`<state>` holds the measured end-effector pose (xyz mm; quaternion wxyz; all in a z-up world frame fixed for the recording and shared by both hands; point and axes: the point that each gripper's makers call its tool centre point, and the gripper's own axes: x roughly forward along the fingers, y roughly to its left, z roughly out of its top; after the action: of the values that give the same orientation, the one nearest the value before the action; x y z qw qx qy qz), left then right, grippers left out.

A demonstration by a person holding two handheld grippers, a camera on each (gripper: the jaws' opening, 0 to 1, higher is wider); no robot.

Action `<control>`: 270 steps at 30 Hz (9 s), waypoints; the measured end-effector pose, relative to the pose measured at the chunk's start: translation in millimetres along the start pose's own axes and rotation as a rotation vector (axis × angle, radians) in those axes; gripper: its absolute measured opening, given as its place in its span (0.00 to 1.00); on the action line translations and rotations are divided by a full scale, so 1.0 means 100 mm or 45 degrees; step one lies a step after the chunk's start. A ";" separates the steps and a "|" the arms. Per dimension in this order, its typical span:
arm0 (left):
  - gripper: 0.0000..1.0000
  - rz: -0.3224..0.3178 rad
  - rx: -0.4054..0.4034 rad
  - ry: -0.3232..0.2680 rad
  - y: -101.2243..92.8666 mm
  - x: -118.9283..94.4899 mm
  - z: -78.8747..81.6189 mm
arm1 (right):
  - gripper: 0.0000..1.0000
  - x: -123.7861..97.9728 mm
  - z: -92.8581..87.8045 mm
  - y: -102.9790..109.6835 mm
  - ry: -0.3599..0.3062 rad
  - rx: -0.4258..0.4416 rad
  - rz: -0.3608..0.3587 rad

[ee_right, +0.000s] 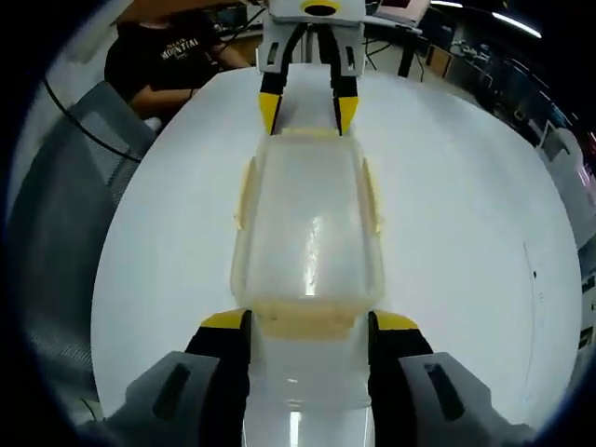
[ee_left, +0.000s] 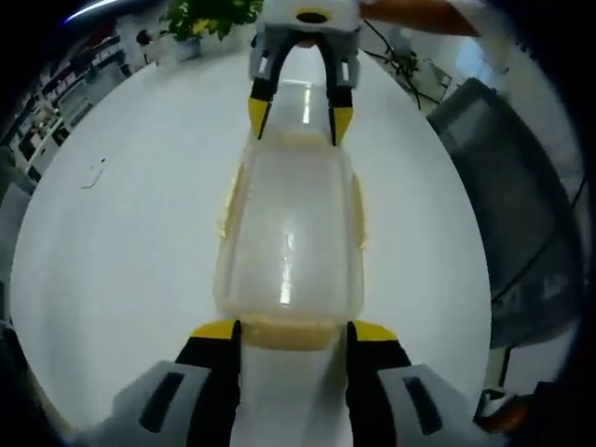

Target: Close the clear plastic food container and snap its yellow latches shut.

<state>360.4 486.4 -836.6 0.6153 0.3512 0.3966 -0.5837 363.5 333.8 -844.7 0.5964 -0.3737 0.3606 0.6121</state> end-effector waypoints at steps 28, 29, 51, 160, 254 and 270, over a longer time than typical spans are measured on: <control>0.34 0.007 0.073 0.089 0.03 0.06 -0.08 | 0.38 0.01 0.00 0.02 0.221 -0.006 -0.005; 0.34 0.006 0.073 0.087 0.03 0.06 -0.09 | 0.38 0.01 0.01 0.01 0.219 -0.008 -0.003; 0.34 0.021 0.064 0.102 0.10 0.05 -0.12 | 0.36 0.03 0.01 0.04 0.195 0.023 0.007; 0.34 0.036 0.068 0.017 -0.04 0.46 2.12 | 0.36 -1.58 -1.59 0.06 0.022 -0.005 -0.052; 0.47 -0.021 -1.249 -0.236 -0.16 0.14 2.13 | 0.37 -1.82 -1.54 0.02 -0.361 1.137 -0.065; 0.29 -0.065 -1.567 -0.175 -0.18 0.36 2.09 | 0.31 -1.58 -1.56 -0.01 -0.376 1.507 0.015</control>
<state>358.5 282.1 -776.3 0.7150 -0.1160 0.6284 -0.2838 370.6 122.8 -776.0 0.7431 0.1119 0.5551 0.3565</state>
